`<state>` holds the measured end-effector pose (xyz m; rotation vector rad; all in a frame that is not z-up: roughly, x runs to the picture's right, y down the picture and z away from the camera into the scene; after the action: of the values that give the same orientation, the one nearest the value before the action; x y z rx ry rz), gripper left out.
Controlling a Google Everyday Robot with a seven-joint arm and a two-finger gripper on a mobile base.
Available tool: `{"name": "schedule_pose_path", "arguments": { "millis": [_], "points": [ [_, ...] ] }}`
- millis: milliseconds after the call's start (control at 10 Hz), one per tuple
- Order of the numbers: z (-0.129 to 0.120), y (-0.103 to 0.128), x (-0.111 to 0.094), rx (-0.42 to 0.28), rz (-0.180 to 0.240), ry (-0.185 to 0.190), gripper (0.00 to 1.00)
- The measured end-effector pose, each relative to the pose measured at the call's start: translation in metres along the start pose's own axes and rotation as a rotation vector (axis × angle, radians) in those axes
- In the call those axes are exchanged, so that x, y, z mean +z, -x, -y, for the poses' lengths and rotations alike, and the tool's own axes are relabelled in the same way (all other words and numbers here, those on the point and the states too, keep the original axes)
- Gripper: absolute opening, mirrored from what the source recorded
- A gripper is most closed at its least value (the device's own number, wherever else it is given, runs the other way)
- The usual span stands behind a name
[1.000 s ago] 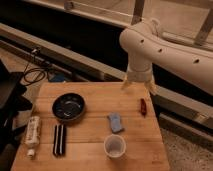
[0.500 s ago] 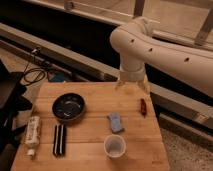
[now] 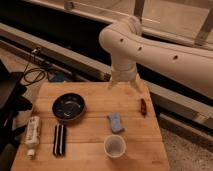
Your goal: Place the eraser on the white sponge
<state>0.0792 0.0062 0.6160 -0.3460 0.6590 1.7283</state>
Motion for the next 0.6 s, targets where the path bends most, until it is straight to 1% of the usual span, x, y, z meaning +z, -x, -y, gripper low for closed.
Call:
{"name": "schedule_pose_path", "arguments": {
  "millis": [100, 200, 300, 400, 600],
  "points": [
    [0.001, 0.001, 0.005, -0.008, -0.001, 0.022, 0.80],
    [-0.012, -0.003, 0.011, -0.032, -0.004, 0.081, 0.80],
    [-0.026, -0.006, 0.016, -0.058, 0.001, 0.115, 0.80],
    [-0.040, -0.011, 0.019, -0.089, 0.001, 0.136, 0.80],
    [-0.082, -0.025, 0.030, -0.179, -0.019, 0.190, 0.80]
  ]
}}
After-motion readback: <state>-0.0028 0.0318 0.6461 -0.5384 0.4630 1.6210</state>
